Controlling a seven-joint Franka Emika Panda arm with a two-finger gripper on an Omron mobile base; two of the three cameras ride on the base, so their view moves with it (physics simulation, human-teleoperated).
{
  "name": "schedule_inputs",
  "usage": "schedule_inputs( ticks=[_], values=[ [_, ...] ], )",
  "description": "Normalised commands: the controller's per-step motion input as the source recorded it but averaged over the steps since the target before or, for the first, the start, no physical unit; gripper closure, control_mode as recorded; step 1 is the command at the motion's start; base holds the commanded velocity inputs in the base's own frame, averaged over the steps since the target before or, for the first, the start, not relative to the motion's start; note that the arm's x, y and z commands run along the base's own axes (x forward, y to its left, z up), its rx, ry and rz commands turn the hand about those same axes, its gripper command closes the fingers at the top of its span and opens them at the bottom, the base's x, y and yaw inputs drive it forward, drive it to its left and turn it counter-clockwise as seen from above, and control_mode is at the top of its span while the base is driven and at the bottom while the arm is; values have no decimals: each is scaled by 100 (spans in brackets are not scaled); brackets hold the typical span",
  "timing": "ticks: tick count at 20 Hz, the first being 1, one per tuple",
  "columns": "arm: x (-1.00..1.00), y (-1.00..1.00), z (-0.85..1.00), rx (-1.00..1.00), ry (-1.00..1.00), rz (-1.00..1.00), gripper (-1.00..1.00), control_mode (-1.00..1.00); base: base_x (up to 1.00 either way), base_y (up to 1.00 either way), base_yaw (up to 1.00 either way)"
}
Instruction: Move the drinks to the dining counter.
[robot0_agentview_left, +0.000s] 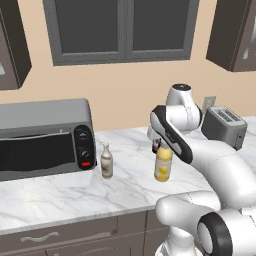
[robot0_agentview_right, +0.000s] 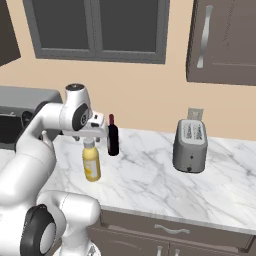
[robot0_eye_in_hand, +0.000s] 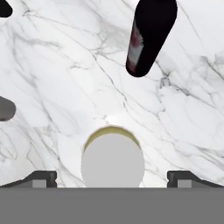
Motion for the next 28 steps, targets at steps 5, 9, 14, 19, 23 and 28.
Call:
schedule_inputs(
  ticks=[5, 9, 14, 19, 23, 28],
  values=[
    [1, 0, -14, 0, 0, 0, -100, -100, 0, 0, 0],
    [4, 0, -12, 0, 0, 0, -100, -100, 0, 0, 0],
    [5, 0, -17, 0, 0, 0, -100, -100, 0, 0, 0],
    [1, 0, -27, 0, 2, 0, -100, -100, 0, 0, 0],
    [0, 0, -42, 0, 4, 0, -100, -100, 0, 0, 0],
    [0, 0, -53, 0, 6, 1, 100, -100, 0, 0, 0]
  ],
)
